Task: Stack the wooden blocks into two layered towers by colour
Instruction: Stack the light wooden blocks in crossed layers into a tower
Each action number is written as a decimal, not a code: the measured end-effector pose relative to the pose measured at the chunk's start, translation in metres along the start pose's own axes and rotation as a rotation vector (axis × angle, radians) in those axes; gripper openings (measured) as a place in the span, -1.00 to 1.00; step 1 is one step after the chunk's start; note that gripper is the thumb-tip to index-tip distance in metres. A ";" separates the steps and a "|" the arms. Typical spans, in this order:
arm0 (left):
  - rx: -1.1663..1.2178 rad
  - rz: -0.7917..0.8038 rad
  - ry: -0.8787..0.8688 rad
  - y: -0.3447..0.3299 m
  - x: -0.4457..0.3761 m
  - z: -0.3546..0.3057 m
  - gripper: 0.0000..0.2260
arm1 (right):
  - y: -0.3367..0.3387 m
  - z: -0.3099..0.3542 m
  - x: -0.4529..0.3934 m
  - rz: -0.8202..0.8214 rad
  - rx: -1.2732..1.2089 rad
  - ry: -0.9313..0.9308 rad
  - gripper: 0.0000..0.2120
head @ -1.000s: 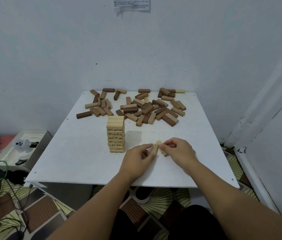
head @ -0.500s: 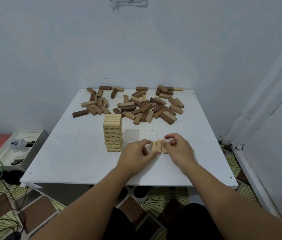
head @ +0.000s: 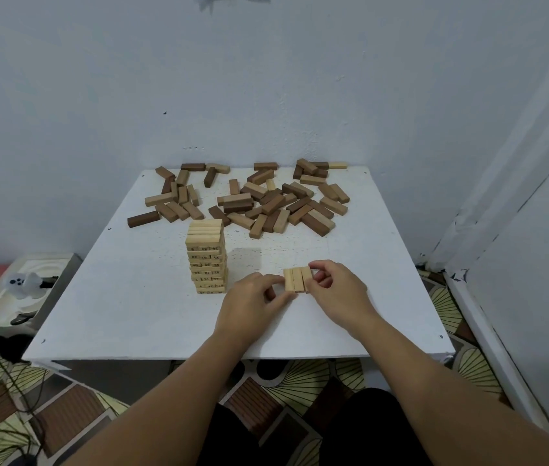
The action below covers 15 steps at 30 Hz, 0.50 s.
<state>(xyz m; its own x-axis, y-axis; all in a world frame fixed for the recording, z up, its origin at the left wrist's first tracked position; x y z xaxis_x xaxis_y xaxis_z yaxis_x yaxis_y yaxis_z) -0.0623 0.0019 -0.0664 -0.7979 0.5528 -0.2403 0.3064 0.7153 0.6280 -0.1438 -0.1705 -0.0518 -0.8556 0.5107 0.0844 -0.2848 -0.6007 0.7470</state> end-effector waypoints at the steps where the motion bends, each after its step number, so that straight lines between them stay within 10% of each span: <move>1: 0.001 -0.008 0.004 0.000 0.000 0.000 -0.68 | 0.000 0.000 -0.001 0.004 -0.001 0.001 -0.69; 15: 0.007 -0.001 0.029 0.001 0.002 -0.004 -0.56 | 0.004 -0.005 -0.004 0.098 0.071 0.066 -0.46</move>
<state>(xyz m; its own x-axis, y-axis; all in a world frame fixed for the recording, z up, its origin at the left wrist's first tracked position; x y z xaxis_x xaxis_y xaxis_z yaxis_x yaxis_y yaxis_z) -0.0655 0.0020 -0.0630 -0.8128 0.5398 -0.2189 0.3093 0.7185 0.6230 -0.1441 -0.1781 -0.0520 -0.9052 0.4087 0.1169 -0.1695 -0.5992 0.7825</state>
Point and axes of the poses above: each hand's wrist, its own x-axis away from the middle knuckle, its own y-axis out of the back of the hand, z = x × y, the point moved 2 cm from there along -x, towards the middle knuckle, and after that the axes turned 10 degrees about x, right-handed, at the moved point
